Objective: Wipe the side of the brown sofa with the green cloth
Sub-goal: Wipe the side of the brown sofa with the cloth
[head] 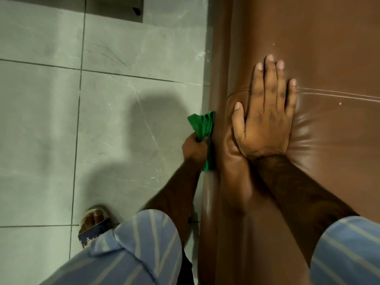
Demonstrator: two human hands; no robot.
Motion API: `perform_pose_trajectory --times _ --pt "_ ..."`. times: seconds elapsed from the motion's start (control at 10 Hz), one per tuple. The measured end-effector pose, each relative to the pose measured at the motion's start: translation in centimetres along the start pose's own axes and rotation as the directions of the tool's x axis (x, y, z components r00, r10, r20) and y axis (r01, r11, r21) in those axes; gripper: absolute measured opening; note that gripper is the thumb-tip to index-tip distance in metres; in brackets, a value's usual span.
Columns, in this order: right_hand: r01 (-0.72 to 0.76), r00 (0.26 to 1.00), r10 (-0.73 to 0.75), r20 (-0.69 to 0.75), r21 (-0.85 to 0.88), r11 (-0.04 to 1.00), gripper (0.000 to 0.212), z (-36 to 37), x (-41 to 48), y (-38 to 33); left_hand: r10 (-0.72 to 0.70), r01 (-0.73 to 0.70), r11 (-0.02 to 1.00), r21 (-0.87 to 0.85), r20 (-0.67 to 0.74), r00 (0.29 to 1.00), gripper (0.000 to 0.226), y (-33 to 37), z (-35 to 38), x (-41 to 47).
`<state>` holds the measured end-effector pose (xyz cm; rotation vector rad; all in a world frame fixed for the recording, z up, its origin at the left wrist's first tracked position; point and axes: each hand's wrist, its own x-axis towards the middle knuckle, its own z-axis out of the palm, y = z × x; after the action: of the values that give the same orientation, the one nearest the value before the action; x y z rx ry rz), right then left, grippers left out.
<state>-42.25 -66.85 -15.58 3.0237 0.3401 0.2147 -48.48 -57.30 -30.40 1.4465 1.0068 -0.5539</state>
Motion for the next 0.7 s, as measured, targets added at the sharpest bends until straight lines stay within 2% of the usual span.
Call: perform_pose_trajectory --times 0.1,0.2,0.3,0.4,0.5,0.6,0.7 --pt "-0.002 1.0 0.001 0.006 0.009 1.0 0.08 -0.2 0.0 0.0 -0.021 0.045 0.929 -0.368 0.07 0.997 0.03 -2.8 -0.4 -3.7" --pt "-0.002 1.0 0.002 -0.001 0.006 1.0 0.08 -0.2 0.0 0.0 -0.139 0.216 0.848 -0.484 0.19 0.972 0.018 -9.0 -1.2 -9.3" --pt "0.001 1.0 -0.001 -0.009 0.003 1.0 0.078 0.0 -0.1 0.0 -0.281 0.318 0.924 -0.213 0.187 0.941 0.014 -14.1 -2.9 -12.3" --pt "-0.001 1.0 0.001 -0.01 -0.005 1.0 0.078 0.0 -0.1 0.0 -0.287 0.267 0.952 0.148 0.14 0.948 0.012 -14.1 -2.4 -10.3" --pt "-0.002 1.0 0.002 -0.007 -0.011 1.0 0.079 0.1 -0.1 0.0 -0.275 0.255 0.945 0.203 0.078 0.958 0.029 -10.3 -1.1 -6.9" --pt "-0.003 1.0 0.002 -0.012 -0.015 1.0 0.079 0.1 -0.1 0.0 -0.229 0.232 0.972 -0.044 0.049 0.972 0.039 -7.5 -1.1 -6.0" --pt "-0.004 1.0 0.003 -0.008 -0.005 1.0 0.079 0.0 0.0 0.1 -0.242 0.247 0.945 -0.213 0.05 0.969 0.034 -9.5 -1.1 -9.8"
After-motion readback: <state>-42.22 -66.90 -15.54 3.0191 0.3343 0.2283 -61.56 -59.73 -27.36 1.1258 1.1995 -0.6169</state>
